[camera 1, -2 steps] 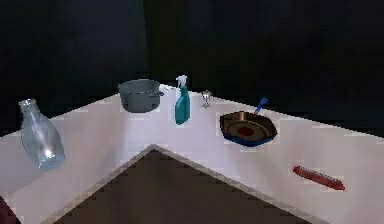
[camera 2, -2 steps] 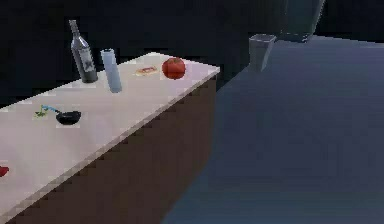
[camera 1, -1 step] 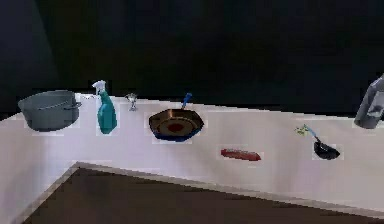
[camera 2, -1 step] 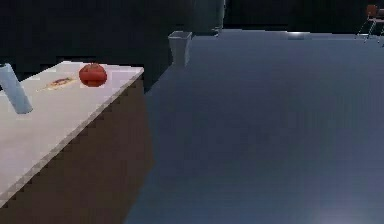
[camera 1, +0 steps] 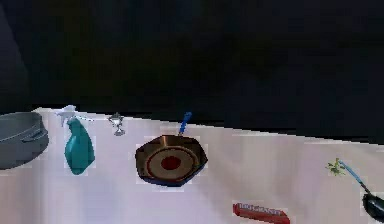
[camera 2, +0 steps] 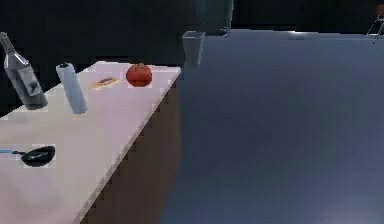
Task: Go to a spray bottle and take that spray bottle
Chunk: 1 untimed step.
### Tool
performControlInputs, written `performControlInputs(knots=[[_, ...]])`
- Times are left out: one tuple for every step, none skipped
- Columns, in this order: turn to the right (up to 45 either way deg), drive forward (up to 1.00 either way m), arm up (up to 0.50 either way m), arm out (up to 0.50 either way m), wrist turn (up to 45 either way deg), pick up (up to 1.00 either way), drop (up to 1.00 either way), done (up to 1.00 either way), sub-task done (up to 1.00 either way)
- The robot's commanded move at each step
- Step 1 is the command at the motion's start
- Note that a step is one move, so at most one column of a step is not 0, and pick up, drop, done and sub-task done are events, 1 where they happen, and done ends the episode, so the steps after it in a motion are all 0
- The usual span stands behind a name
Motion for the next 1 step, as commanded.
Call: performControlInputs(knots=[[-45.0, 0.00, 0.00, 0.00, 0.0, 0.00, 0.00, 0.00, 0.00]])
